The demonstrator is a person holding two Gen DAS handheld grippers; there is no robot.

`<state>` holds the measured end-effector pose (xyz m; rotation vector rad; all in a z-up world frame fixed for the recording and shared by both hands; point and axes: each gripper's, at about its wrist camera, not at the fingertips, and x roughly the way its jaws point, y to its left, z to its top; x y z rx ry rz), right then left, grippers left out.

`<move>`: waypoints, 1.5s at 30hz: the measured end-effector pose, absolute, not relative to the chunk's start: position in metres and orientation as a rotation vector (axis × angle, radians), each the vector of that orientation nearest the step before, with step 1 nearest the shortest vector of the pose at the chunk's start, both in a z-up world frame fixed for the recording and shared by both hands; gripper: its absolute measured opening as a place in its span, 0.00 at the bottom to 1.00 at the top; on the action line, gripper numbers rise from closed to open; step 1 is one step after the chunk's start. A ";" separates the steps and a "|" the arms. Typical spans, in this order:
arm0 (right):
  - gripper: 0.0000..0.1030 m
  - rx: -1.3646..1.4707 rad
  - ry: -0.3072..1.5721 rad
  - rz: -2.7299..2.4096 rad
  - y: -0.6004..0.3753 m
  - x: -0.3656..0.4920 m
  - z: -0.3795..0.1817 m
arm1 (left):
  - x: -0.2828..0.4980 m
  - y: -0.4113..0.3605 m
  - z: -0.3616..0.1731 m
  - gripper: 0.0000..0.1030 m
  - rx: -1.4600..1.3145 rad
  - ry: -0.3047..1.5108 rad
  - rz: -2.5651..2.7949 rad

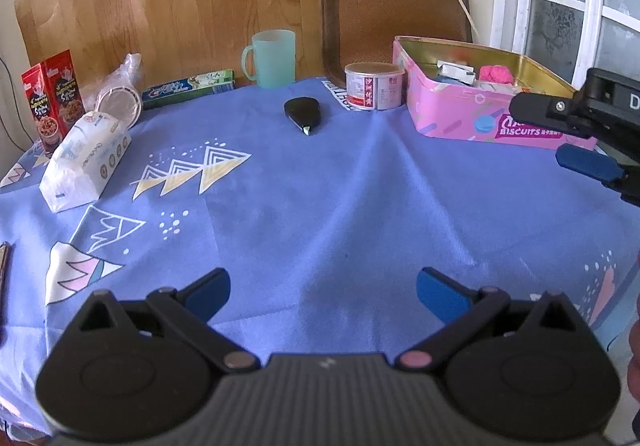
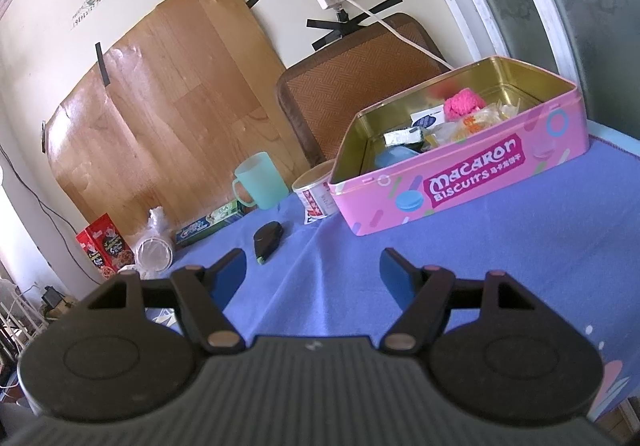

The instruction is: Organize soft objects

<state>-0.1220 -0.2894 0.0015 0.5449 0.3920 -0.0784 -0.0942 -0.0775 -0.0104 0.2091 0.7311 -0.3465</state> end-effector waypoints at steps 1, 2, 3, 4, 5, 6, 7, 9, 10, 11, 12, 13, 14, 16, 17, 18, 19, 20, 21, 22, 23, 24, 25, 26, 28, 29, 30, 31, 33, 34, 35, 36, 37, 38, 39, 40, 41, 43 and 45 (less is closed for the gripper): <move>0.74 0.545 0.392 -0.078 -0.289 -0.122 0.002 | -0.095 -0.077 -0.011 1.00 0.209 0.731 -0.349; 0.74 0.543 0.389 -0.079 -0.289 -0.122 0.002 | -0.095 -0.077 -0.011 1.00 0.210 0.732 -0.351; 0.74 0.540 0.388 -0.081 -0.288 -0.122 0.002 | -0.095 -0.077 -0.011 1.00 0.210 0.733 -0.351; 0.74 0.540 0.388 -0.080 -0.288 -0.123 0.002 | -0.095 -0.076 -0.011 1.00 0.207 0.735 -0.352; 0.74 0.543 0.388 -0.078 -0.288 -0.123 0.002 | -0.095 -0.076 -0.011 1.00 0.204 0.736 -0.353; 0.74 0.542 0.386 -0.077 -0.288 -0.123 0.002 | -0.094 -0.075 -0.011 1.00 0.202 0.737 -0.354; 0.74 0.540 0.385 -0.076 -0.288 -0.123 0.003 | -0.095 -0.075 -0.011 1.00 0.201 0.736 -0.355; 0.74 0.540 0.382 -0.072 -0.288 -0.124 0.003 | -0.094 -0.075 -0.010 1.00 0.199 0.736 -0.360; 0.74 0.539 0.381 -0.070 -0.288 -0.124 0.004 | -0.095 -0.074 -0.010 1.00 0.196 0.735 -0.364; 0.74 0.536 0.379 -0.068 -0.287 -0.124 0.004 | -0.096 -0.074 -0.010 1.00 0.193 0.733 -0.368; 0.74 0.533 0.377 -0.066 -0.286 -0.125 0.004 | -0.097 -0.074 -0.009 1.00 0.189 0.730 -0.372; 0.74 0.528 0.375 -0.066 -0.286 -0.125 0.004 | -0.097 -0.074 -0.009 1.00 0.186 0.730 -0.375; 0.74 0.526 0.374 -0.067 -0.286 -0.125 0.004 | -0.098 -0.074 -0.010 1.00 0.183 0.730 -0.377; 0.74 0.526 0.374 -0.067 -0.285 -0.125 0.005 | -0.099 -0.074 -0.010 1.00 0.181 0.731 -0.382; 0.74 0.524 0.374 -0.068 -0.285 -0.125 0.005 | -0.099 -0.074 -0.010 1.00 0.181 0.731 -0.384; 0.73 0.524 0.374 -0.069 -0.285 -0.125 0.005 | -0.100 -0.074 -0.010 1.00 0.182 0.730 -0.384; 0.73 0.524 0.374 -0.069 -0.285 -0.125 0.005 | -0.101 -0.074 -0.010 1.00 0.180 0.729 -0.386; 0.73 0.525 0.373 -0.068 -0.285 -0.125 0.005 | -0.101 -0.073 -0.010 1.00 0.178 0.728 -0.388; 0.73 0.524 0.373 -0.069 -0.284 -0.125 0.005 | -0.101 -0.073 -0.009 1.00 0.176 0.727 -0.390; 0.73 0.522 0.373 -0.070 -0.284 -0.125 0.005 | -0.102 -0.072 -0.009 1.00 0.174 0.726 -0.391; 0.74 0.522 0.374 -0.070 -0.283 -0.125 0.005 | -0.102 -0.071 -0.009 1.00 0.173 0.726 -0.392; 0.74 0.522 0.373 -0.070 -0.283 -0.125 0.006 | -0.102 -0.071 -0.009 1.00 0.171 0.724 -0.392; 0.74 0.521 0.371 -0.070 -0.283 -0.126 0.006 | -0.102 -0.071 -0.009 1.00 0.170 0.723 -0.393; 0.74 0.518 0.370 -0.071 -0.282 -0.125 0.006 | -0.102 -0.070 -0.008 1.00 0.169 0.722 -0.394; 0.74 0.516 0.370 -0.068 -0.282 -0.125 0.006 | -0.102 -0.070 -0.008 1.00 0.169 0.722 -0.395; 0.74 0.517 0.370 -0.066 -0.282 -0.125 0.006 | -0.102 -0.069 -0.009 1.00 0.169 0.722 -0.395; 0.74 0.516 0.370 -0.066 -0.281 -0.125 0.006 | -0.102 -0.070 -0.008 1.00 0.169 0.722 -0.395; 0.74 0.515 0.370 -0.065 -0.282 -0.126 0.007 | -0.103 -0.069 -0.008 1.00 0.168 0.721 -0.395; 0.74 0.514 0.368 -0.061 -0.281 -0.126 0.007 | -0.103 -0.070 -0.008 1.00 0.169 0.717 -0.395; 0.74 0.512 0.367 -0.060 -0.281 -0.126 0.007 | -0.104 -0.070 -0.008 1.00 0.169 0.716 -0.395; 0.74 0.509 0.366 -0.060 -0.281 -0.126 0.007 | -0.104 -0.070 -0.008 1.00 0.169 0.717 -0.396; 0.74 0.507 0.367 -0.060 -0.281 -0.126 0.007 | -0.104 -0.070 -0.008 1.00 0.169 0.720 -0.396; 0.74 0.507 0.370 -0.059 -0.281 -0.126 0.007 | -0.104 -0.070 -0.009 1.00 0.168 0.723 -0.396; 0.74 0.507 0.371 -0.058 -0.281 -0.126 0.006 | -0.104 -0.069 -0.008 1.00 0.168 0.724 -0.396; 0.74 0.504 0.373 -0.057 -0.281 -0.126 0.007 | -0.103 -0.069 -0.008 1.00 0.170 0.724 -0.395; 0.74 0.500 0.373 -0.059 -0.280 -0.126 0.007 | -0.104 -0.069 -0.008 1.00 0.175 0.722 -0.390; 0.74 0.499 0.374 -0.059 -0.280 -0.126 0.007 | -0.104 -0.069 -0.007 1.00 0.180 0.718 -0.386; 0.74 0.496 0.373 -0.057 -0.280 -0.126 0.009 | -0.104 -0.068 -0.006 1.00 0.181 0.712 -0.381; 0.74 0.490 0.370 -0.057 -0.278 -0.126 0.010 | -0.104 -0.066 -0.004 1.00 0.175 0.707 -0.379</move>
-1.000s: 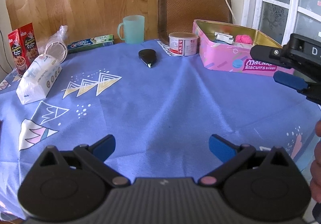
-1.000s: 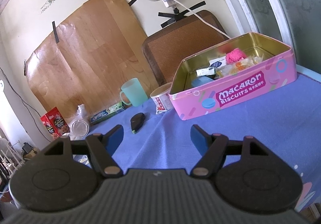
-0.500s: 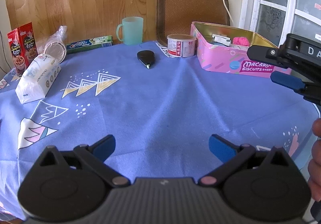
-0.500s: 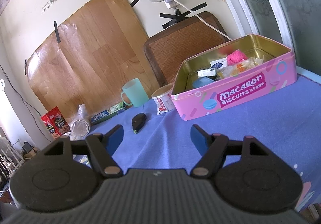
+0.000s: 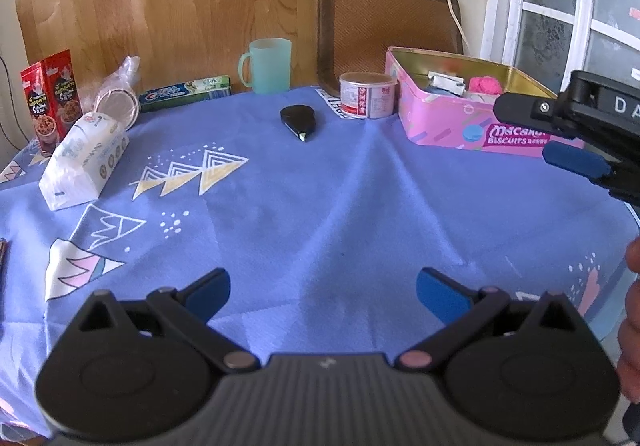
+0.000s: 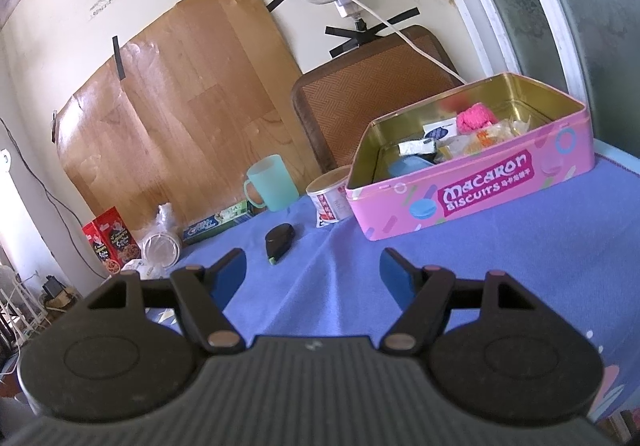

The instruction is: Organize soft objects

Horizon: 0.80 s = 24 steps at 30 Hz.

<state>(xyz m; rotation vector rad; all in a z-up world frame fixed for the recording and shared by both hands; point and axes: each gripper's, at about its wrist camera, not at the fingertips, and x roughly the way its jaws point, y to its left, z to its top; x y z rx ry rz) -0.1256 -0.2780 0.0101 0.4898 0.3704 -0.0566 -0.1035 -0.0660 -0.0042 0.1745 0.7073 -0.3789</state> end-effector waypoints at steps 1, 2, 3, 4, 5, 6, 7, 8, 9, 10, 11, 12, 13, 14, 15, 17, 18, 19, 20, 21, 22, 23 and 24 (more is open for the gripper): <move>0.74 0.489 0.370 -0.057 -0.277 -0.125 0.010 | -0.103 -0.065 -0.004 1.00 0.171 0.705 -0.376; 0.74 0.488 0.371 -0.057 -0.276 -0.125 0.010 | -0.104 -0.065 -0.004 1.00 0.173 0.704 -0.371; 0.74 0.489 0.373 -0.056 -0.276 -0.125 0.010 | -0.105 -0.064 -0.004 1.00 0.176 0.700 -0.366; 0.74 0.489 0.371 -0.055 -0.275 -0.125 0.010 | -0.106 -0.065 -0.004 1.00 0.178 0.697 -0.363; 0.74 0.485 0.371 -0.057 -0.274 -0.126 0.010 | -0.106 -0.065 -0.004 1.00 0.180 0.697 -0.360; 0.74 0.480 0.374 -0.057 -0.273 -0.126 0.010 | -0.107 -0.065 -0.005 1.00 0.183 0.699 -0.361; 0.74 0.479 0.376 -0.058 -0.272 -0.126 0.009 | -0.107 -0.065 -0.005 1.00 0.187 0.699 -0.363; 0.74 0.482 0.375 -0.059 -0.272 -0.127 0.010 | -0.107 -0.065 -0.004 1.00 0.190 0.698 -0.364; 0.74 0.484 0.373 -0.061 -0.273 -0.128 0.010 | -0.108 -0.065 -0.004 1.00 0.191 0.695 -0.363; 0.74 0.484 0.369 -0.061 -0.273 -0.129 0.011 | -0.108 -0.065 -0.003 1.00 0.191 0.693 -0.365; 0.74 0.484 0.364 -0.063 -0.273 -0.129 0.012 | -0.108 -0.065 -0.003 1.00 0.190 0.692 -0.366; 0.74 0.484 0.363 -0.065 -0.274 -0.130 0.012 | -0.108 -0.064 -0.003 1.00 0.188 0.693 -0.368; 0.74 0.486 0.362 -0.066 -0.274 -0.130 0.012 | -0.108 -0.064 -0.003 1.00 0.186 0.694 -0.370; 0.74 0.486 0.361 -0.066 -0.274 -0.130 0.012 | -0.108 -0.064 -0.003 1.00 0.184 0.695 -0.373; 0.74 0.484 0.362 -0.065 -0.274 -0.130 0.012 | -0.108 -0.063 -0.004 1.00 0.182 0.697 -0.375; 0.74 0.482 0.365 -0.063 -0.275 -0.129 0.012 | -0.108 -0.063 -0.004 1.00 0.176 0.697 -0.381; 0.74 0.481 0.366 -0.062 -0.275 -0.129 0.012 | -0.108 -0.063 -0.004 1.00 0.175 0.697 -0.382; 0.74 0.479 0.366 -0.063 -0.274 -0.129 0.012 | -0.108 -0.063 -0.004 1.00 0.177 0.696 -0.382; 0.74 0.479 0.367 -0.064 -0.273 -0.129 0.012 | -0.109 -0.063 -0.004 1.00 0.179 0.694 -0.382; 0.74 0.479 0.367 -0.063 -0.273 -0.129 0.012 | -0.110 -0.063 -0.004 1.00 0.184 0.693 -0.381; 0.74 0.478 0.368 -0.063 -0.273 -0.129 0.012 | -0.110 -0.064 -0.004 1.00 0.190 0.690 -0.380; 0.74 0.476 0.368 -0.064 -0.273 -0.129 0.012 | -0.111 -0.065 -0.004 1.00 0.195 0.688 -0.380; 0.74 0.477 0.366 -0.063 -0.273 -0.130 0.012 | -0.112 -0.066 -0.004 1.00 0.198 0.686 -0.380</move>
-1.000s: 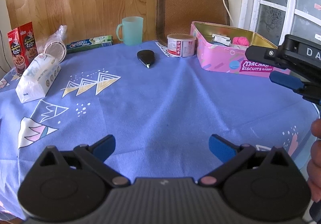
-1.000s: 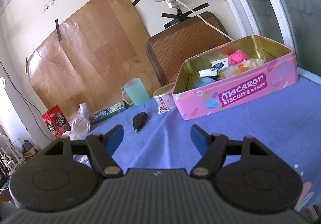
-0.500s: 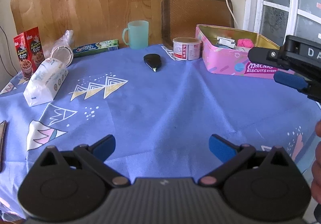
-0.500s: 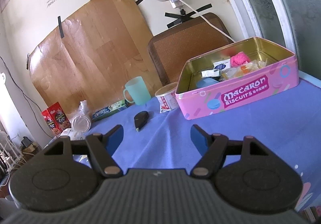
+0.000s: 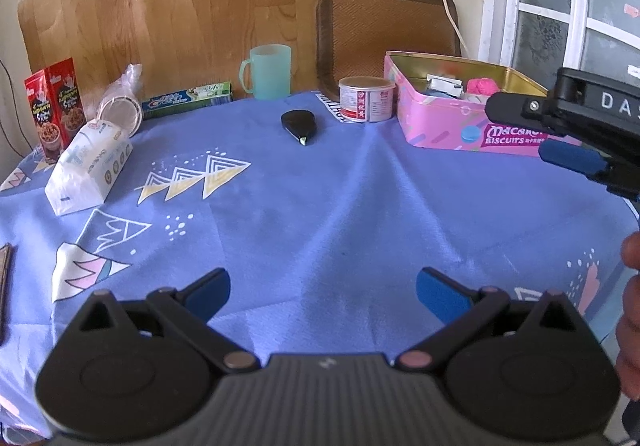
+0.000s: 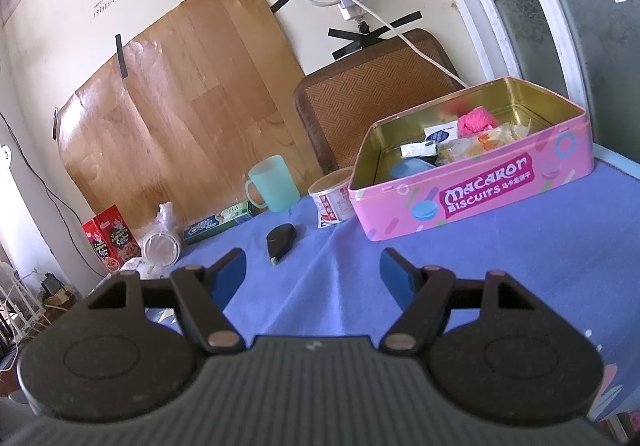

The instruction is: Organize soft objects

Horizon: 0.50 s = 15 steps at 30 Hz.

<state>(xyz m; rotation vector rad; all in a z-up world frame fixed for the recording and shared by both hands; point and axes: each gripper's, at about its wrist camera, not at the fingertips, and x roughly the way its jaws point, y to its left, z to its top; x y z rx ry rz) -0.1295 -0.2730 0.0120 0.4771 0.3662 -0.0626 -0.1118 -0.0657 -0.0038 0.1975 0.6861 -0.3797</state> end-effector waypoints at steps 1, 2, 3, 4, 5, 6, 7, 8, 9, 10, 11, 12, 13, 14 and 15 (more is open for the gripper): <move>0.74 0.477 0.366 -0.063 -0.273 -0.129 0.012 | -0.112 -0.066 -0.004 1.00 0.199 0.686 -0.381; 0.74 0.475 0.365 -0.065 -0.272 -0.129 0.012 | -0.112 -0.066 -0.004 1.00 0.200 0.687 -0.382; 0.74 0.474 0.364 -0.065 -0.272 -0.129 0.012 | -0.112 -0.065 -0.004 1.00 0.200 0.688 -0.382; 0.74 0.475 0.364 -0.065 -0.272 -0.129 0.012 | -0.111 -0.065 -0.004 1.00 0.200 0.690 -0.381; 0.74 0.475 0.365 -0.066 -0.272 -0.128 0.012 | -0.111 -0.065 -0.004 1.00 0.197 0.691 -0.381; 0.74 0.475 0.365 -0.065 -0.273 -0.128 0.012 | -0.111 -0.064 -0.004 1.00 0.194 0.692 -0.382; 0.74 0.474 0.364 -0.065 -0.272 -0.129 0.012 | -0.111 -0.064 -0.004 1.00 0.192 0.693 -0.383; 0.74 0.473 0.364 -0.066 -0.272 -0.128 0.012 | -0.111 -0.063 -0.005 1.00 0.191 0.694 -0.385; 0.74 0.474 0.365 -0.064 -0.273 -0.128 0.012 | -0.111 -0.063 -0.005 1.00 0.191 0.695 -0.387; 0.74 0.474 0.365 -0.062 -0.273 -0.128 0.012 | -0.111 -0.063 -0.005 1.00 0.191 0.696 -0.388; 0.74 0.472 0.366 -0.061 -0.273 -0.128 0.012 | -0.111 -0.063 -0.005 1.00 0.191 0.697 -0.388; 0.74 0.471 0.365 -0.061 -0.273 -0.129 0.012 | -0.111 -0.063 -0.006 1.00 0.190 0.698 -0.389; 0.74 0.470 0.366 -0.061 -0.273 -0.128 0.012 | -0.111 -0.063 -0.006 1.00 0.189 0.701 -0.390; 0.74 0.470 0.367 -0.062 -0.273 -0.128 0.011 | -0.111 -0.063 -0.006 1.00 0.188 0.702 -0.389; 0.74 0.472 0.367 -0.064 -0.274 -0.129 0.011 | -0.111 -0.063 -0.006 1.00 0.187 0.702 -0.389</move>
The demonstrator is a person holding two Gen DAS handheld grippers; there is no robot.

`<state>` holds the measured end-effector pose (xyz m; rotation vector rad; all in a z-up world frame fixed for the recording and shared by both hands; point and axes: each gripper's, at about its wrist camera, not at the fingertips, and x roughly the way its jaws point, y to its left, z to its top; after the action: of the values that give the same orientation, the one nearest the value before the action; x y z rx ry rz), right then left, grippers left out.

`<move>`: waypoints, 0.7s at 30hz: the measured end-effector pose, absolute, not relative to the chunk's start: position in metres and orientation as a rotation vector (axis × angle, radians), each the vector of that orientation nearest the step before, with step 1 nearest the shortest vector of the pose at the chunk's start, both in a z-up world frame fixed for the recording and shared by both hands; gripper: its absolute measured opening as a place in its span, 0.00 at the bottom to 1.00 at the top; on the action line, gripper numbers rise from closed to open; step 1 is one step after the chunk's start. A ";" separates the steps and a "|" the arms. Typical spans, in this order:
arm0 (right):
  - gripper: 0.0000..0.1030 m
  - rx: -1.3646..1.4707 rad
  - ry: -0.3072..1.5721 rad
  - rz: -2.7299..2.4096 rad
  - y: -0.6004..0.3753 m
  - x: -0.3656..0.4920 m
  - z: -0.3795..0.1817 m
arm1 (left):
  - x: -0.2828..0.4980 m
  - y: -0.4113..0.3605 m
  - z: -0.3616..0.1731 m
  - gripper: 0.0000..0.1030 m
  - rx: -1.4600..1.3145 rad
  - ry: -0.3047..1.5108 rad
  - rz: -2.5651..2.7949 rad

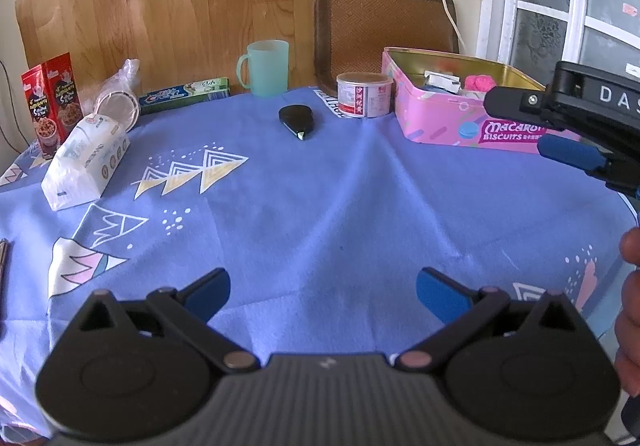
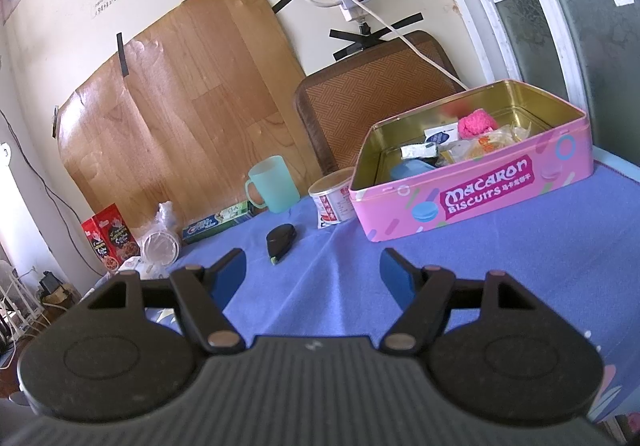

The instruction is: Organize soft objects

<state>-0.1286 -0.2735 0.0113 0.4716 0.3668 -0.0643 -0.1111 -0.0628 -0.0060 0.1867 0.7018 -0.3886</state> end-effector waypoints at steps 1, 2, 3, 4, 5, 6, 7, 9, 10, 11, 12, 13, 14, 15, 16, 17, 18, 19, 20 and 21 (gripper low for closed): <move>0.74 0.473 0.365 -0.066 -0.274 -0.129 0.012 | -0.111 -0.062 -0.006 1.00 0.185 0.701 -0.390; 0.74 0.473 0.364 -0.068 -0.273 -0.129 0.012 | -0.111 -0.062 -0.006 1.00 0.184 0.701 -0.391; 0.74 0.472 0.362 -0.072 -0.272 -0.129 0.012 | -0.111 -0.062 -0.006 1.00 0.183 0.702 -0.392; 0.74 0.472 0.361 -0.074 -0.272 -0.130 0.012 | -0.111 -0.062 -0.006 1.00 0.182 0.703 -0.394; 0.74 0.473 0.362 -0.074 -0.272 -0.129 0.012 | -0.111 -0.062 -0.006 1.00 0.182 0.705 -0.394; 0.74 0.473 0.363 -0.073 -0.272 -0.129 0.012 | -0.111 -0.062 -0.007 1.00 0.181 0.706 -0.393; 0.74 0.471 0.364 -0.073 -0.271 -0.130 0.012 | -0.110 -0.062 -0.006 1.00 0.179 0.706 -0.392; 0.74 0.467 0.365 -0.070 -0.270 -0.129 0.012 | -0.111 -0.061 -0.006 1.00 0.176 0.706 -0.391; 0.74 0.465 0.364 -0.070 -0.268 -0.129 0.012 | -0.110 -0.061 -0.007 1.00 0.176 0.707 -0.392; 0.74 0.463 0.364 -0.070 -0.268 -0.129 0.012 | -0.110 -0.061 -0.007 1.00 0.178 0.708 -0.392; 0.74 0.462 0.364 -0.071 -0.267 -0.129 0.012 | -0.111 -0.062 -0.007 1.00 0.180 0.709 -0.391; 0.74 0.463 0.363 -0.072 -0.267 -0.129 0.012 | -0.111 -0.062 -0.007 1.00 0.181 0.710 -0.391; 0.74 0.463 0.363 -0.072 -0.267 -0.129 0.012 | -0.111 -0.062 -0.007 1.00 0.182 0.710 -0.391; 0.74 0.464 0.363 -0.074 -0.267 -0.129 0.012 | -0.111 -0.062 -0.007 1.00 0.181 0.710 -0.391; 0.74 0.465 0.362 -0.076 -0.268 -0.130 0.012 | -0.111 -0.062 -0.007 1.00 0.181 0.710 -0.390; 0.74 0.466 0.362 -0.077 -0.267 -0.130 0.012 | -0.111 -0.063 -0.007 1.00 0.181 0.711 -0.389; 0.74 0.466 0.362 -0.078 -0.267 -0.130 0.012 | -0.111 -0.062 -0.007 1.00 0.179 0.713 -0.389; 0.74 0.466 0.362 -0.078 -0.267 -0.130 0.012 | -0.110 -0.062 -0.007 1.00 0.175 0.716 -0.391; 0.74 0.465 0.361 -0.078 -0.267 -0.130 0.012 | -0.110 -0.061 -0.007 1.00 0.169 0.719 -0.395; 0.74 0.464 0.361 -0.078 -0.267 -0.130 0.013 | -0.110 -0.060 -0.007 1.00 0.164 0.720 -0.399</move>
<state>-0.1296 -0.2666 0.0126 0.4641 0.3614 -0.0781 -0.1097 -0.0600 -0.0065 0.1639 0.7196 -0.3988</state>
